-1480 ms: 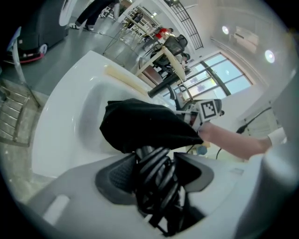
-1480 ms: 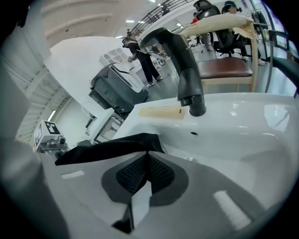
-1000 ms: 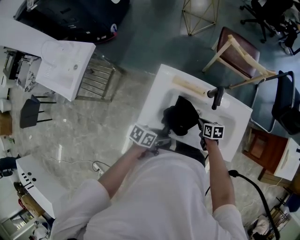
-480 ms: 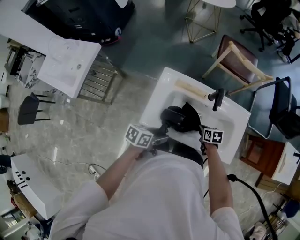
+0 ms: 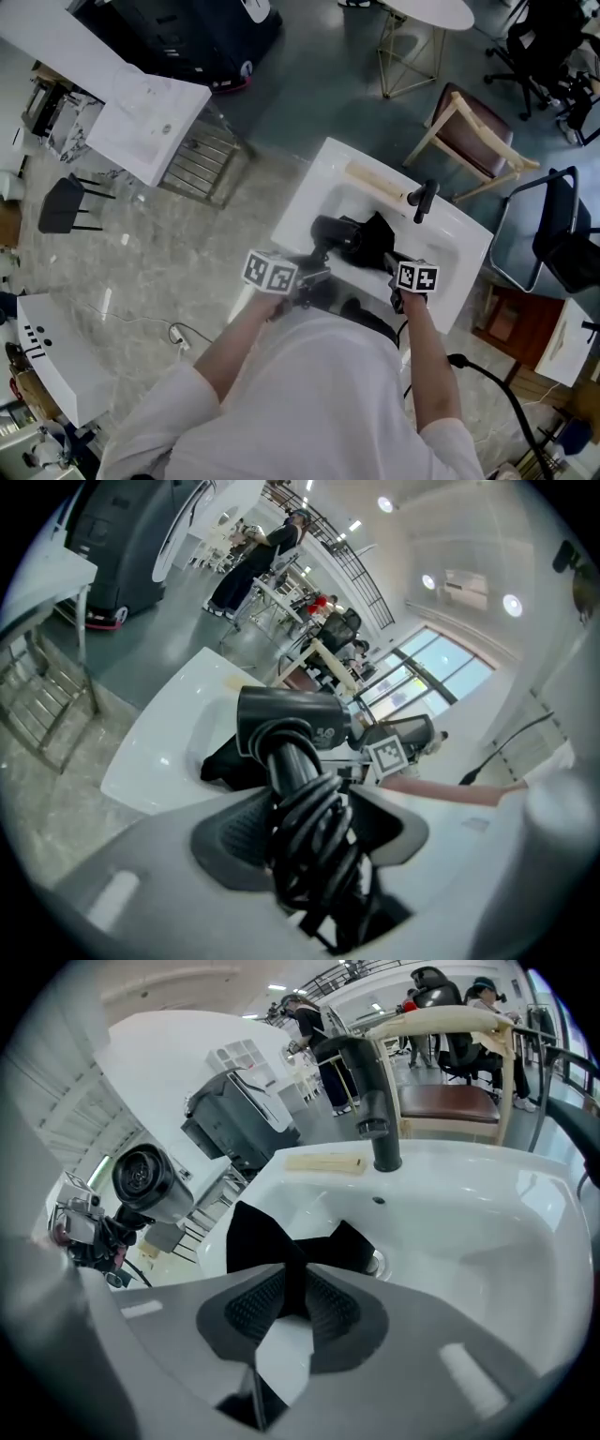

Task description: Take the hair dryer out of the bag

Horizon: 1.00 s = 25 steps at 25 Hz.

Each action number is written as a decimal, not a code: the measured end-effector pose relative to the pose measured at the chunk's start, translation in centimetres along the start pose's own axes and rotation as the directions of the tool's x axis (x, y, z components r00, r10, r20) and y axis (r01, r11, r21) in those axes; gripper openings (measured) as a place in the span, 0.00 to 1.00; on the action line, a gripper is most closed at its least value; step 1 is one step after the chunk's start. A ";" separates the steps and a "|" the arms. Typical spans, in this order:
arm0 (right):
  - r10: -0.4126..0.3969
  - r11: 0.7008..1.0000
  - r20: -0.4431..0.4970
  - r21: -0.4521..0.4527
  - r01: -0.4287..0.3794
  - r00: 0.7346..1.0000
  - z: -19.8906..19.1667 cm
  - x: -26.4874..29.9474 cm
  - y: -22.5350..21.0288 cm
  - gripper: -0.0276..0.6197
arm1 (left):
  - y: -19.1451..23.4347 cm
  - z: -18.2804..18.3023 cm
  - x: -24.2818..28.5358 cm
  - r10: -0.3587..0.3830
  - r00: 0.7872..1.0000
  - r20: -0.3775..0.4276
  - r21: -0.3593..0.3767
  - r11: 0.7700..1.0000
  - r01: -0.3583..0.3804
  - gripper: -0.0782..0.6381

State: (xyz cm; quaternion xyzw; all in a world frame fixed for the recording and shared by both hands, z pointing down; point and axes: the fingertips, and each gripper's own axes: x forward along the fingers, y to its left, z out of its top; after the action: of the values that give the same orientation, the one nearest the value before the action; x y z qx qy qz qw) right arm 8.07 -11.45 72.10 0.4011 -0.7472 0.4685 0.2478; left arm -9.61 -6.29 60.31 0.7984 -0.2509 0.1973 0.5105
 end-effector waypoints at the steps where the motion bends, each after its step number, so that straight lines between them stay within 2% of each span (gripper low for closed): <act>1: 0.009 1.000 0.008 -0.013 -0.009 1.000 0.1 -0.5 0.0 0.16 | -0.5 -0.1 0.2 0.003 1.000 0.011 -0.002 1.000 -0.003 0.45; 11: 0.076 0.990 0.105 -0.129 -0.062 0.992 -0.1 -7.5 1.2 0.16 | -4.8 -1.4 3.0 0.002 0.993 0.122 -0.034 0.999 0.002 0.45; 17: 0.102 0.978 0.147 -0.198 -0.072 0.984 -1.4 -11.7 1.7 0.16 | -7.4 -3.1 4.2 0.000 0.987 0.160 -0.046 0.999 0.008 0.45; 25: 0.116 0.969 0.225 -0.241 -0.060 0.967 -2.5 -16.4 1.7 0.15 | -10.7 -4.7 5.0 -0.010 0.982 0.188 -0.037 0.999 0.017 0.45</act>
State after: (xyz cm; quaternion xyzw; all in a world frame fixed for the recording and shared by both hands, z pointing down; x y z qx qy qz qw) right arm 15.71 -2.75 60.14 0.3886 -0.8383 0.3371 0.1804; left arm 0.52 0.77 57.34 0.8052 -0.2963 0.1128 0.5011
